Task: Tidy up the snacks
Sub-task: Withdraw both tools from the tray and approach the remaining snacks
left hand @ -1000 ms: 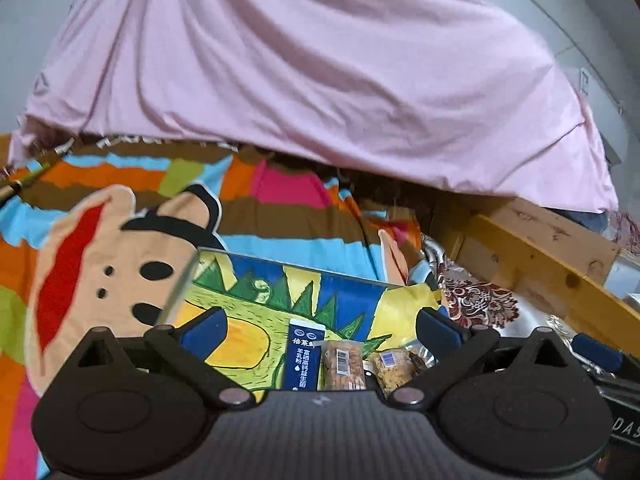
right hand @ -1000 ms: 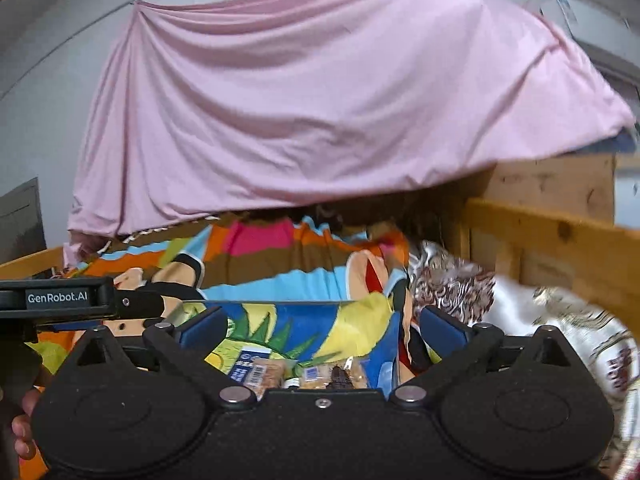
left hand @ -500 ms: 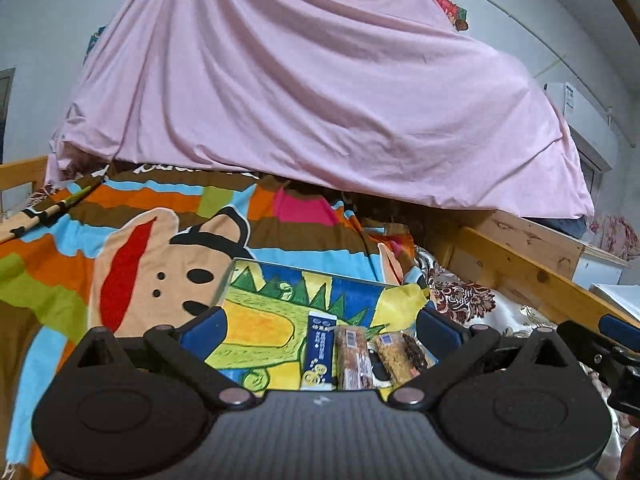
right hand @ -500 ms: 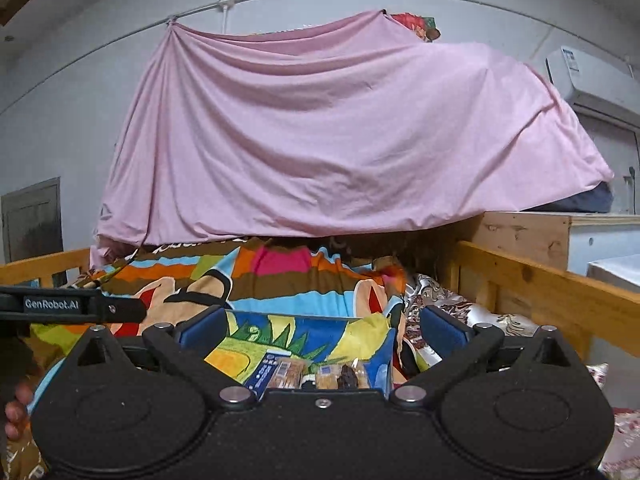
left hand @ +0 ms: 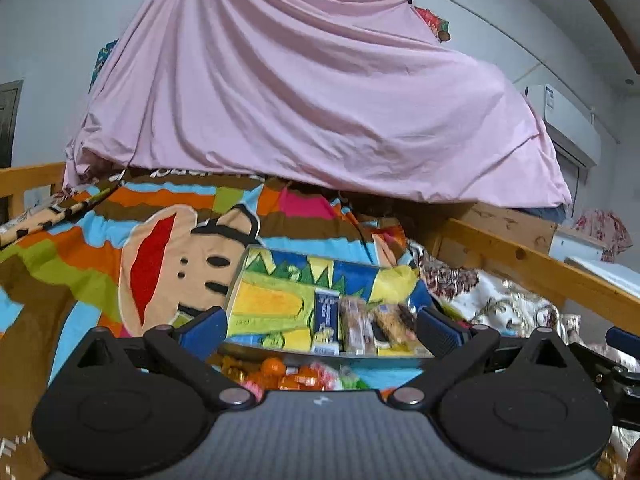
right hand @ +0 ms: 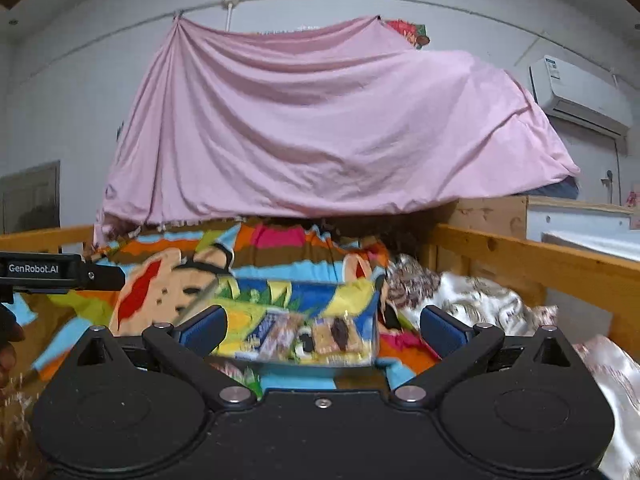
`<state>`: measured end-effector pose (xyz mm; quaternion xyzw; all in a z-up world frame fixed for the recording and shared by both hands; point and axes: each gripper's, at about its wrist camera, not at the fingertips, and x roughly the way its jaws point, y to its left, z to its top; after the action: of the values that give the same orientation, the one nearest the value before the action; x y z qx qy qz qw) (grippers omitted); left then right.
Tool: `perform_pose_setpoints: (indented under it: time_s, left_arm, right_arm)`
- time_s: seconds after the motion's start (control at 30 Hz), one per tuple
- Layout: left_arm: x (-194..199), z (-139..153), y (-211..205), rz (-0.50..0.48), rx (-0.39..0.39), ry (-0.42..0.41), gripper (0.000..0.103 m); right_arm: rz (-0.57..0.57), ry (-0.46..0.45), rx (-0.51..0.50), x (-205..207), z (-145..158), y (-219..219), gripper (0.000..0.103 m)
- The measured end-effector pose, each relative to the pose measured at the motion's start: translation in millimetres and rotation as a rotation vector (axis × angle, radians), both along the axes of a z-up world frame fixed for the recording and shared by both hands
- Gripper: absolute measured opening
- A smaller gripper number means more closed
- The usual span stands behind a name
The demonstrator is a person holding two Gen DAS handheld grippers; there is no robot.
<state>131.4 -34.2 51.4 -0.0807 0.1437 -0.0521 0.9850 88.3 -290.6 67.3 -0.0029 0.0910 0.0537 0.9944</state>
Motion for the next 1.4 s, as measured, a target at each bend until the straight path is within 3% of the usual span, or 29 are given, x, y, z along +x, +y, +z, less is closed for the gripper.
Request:
perform_pose_setpoints:
  time_s: [0.17, 0.37, 0.53, 0.77, 0.93, 1.2, 1.4]
  left_arm:
    - [-18, -20, 2, 0.002, 0.020, 0.057, 0.103]
    - [-29, -24, 6, 0.042, 0.053, 0.088, 0.103]
    - [-31, -20, 10, 0.112, 0.060, 0.105, 0.103]
    - [-26, -22, 10, 0.222, 0.130, 0.150, 0.103]
    - [-28, -22, 11, 0.202, 0.185, 0.113, 0.103]
    - [-14, -32, 19, 0.162, 0.176, 0.144, 0.103]
    - [9, -41, 14, 0.120, 0.213, 0.173, 0.103]
  right_arm:
    - [-0.017, 0.016, -0.032, -17, -5, 8, 0.102]
    - [-0.022, 0.060, -0.083, -18, -14, 17, 0.102]
    - [-0.024, 0.089, -0.109, -11, -19, 21, 0.102]
    - [-0.019, 0.143, -0.131, -3, -23, 23, 0.102]
    - [-0.033, 0.206, -0.121, 5, -27, 20, 0.102]
    - [0.015, 0.357, -0.114, 36, -40, 22, 0.103]
    - [0.083, 0.377, -0.141, 61, -47, 31, 0.103]
